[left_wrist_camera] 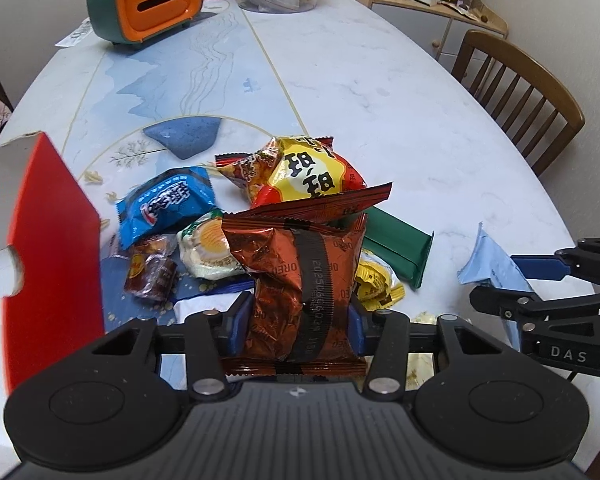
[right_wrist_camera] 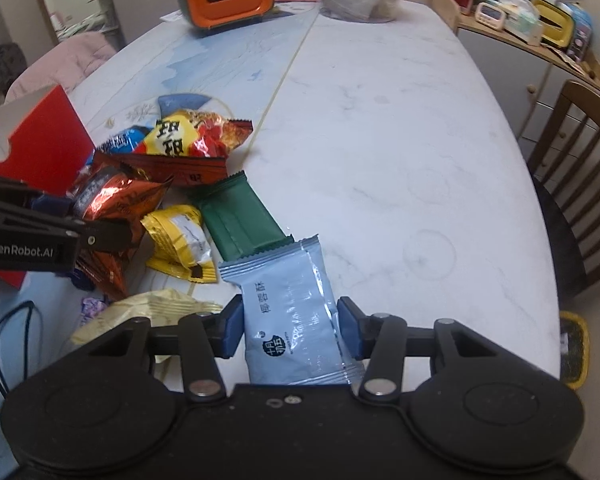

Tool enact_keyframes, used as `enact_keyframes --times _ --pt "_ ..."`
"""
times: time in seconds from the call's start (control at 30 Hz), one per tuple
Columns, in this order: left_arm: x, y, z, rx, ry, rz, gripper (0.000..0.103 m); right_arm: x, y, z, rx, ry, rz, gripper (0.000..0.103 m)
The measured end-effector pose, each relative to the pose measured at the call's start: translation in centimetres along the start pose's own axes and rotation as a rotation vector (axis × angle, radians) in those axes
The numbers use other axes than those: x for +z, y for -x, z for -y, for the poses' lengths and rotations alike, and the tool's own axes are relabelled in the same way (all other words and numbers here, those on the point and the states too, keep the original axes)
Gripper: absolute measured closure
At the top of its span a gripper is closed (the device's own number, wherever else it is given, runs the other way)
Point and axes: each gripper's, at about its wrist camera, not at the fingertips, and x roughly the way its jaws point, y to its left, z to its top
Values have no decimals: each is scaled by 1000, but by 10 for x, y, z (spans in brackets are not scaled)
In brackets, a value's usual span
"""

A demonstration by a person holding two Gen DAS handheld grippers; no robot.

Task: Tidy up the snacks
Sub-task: 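Carry both snacks into the white box and open both tools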

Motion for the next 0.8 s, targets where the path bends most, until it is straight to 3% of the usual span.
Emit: enact_keyframes --times 0.43,0.8 --pt "-10 66 -22 -16 63 47 57 13 53 -36 -1 -36 37 56" --pt "-11 127 -64 26 111 84 57 36 83 -102 24 3 56 56"
